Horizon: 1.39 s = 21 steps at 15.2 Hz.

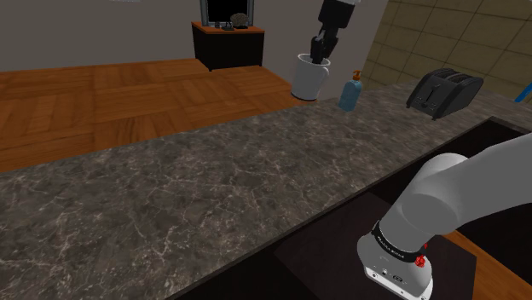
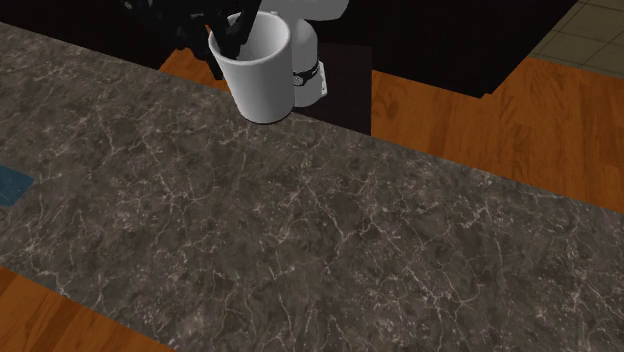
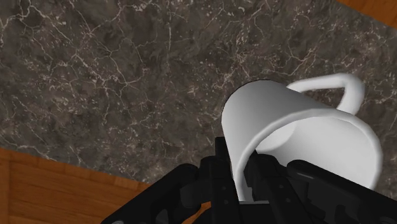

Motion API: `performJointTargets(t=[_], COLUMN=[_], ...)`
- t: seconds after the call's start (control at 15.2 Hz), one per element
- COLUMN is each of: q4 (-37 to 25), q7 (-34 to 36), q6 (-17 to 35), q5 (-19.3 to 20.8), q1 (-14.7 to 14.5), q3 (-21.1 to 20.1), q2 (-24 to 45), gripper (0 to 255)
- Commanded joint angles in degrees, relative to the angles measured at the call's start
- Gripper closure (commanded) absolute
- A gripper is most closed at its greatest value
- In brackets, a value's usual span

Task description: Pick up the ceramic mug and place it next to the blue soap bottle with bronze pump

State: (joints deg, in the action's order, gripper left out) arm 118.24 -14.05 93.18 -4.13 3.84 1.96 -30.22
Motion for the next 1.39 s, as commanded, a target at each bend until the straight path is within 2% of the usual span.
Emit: performJointTargets(t=[0.0,0.73,1.06,1.32], q4=[-1.5,-13.08,-21.33,-29.7], q7=[-2.6,-17.72,-24.96,-30.93], q6=[-0.16,-0.81,-2.05,-3.94], q5=[0.73,2.13,0.44,-2.4], q1=[0.73,4.43,6.32,8.56], q3=[2.06,13.58,18.61,22.37], q2=[1.53,13.49,21.37,29.04], gripper=[255,255,255,255])
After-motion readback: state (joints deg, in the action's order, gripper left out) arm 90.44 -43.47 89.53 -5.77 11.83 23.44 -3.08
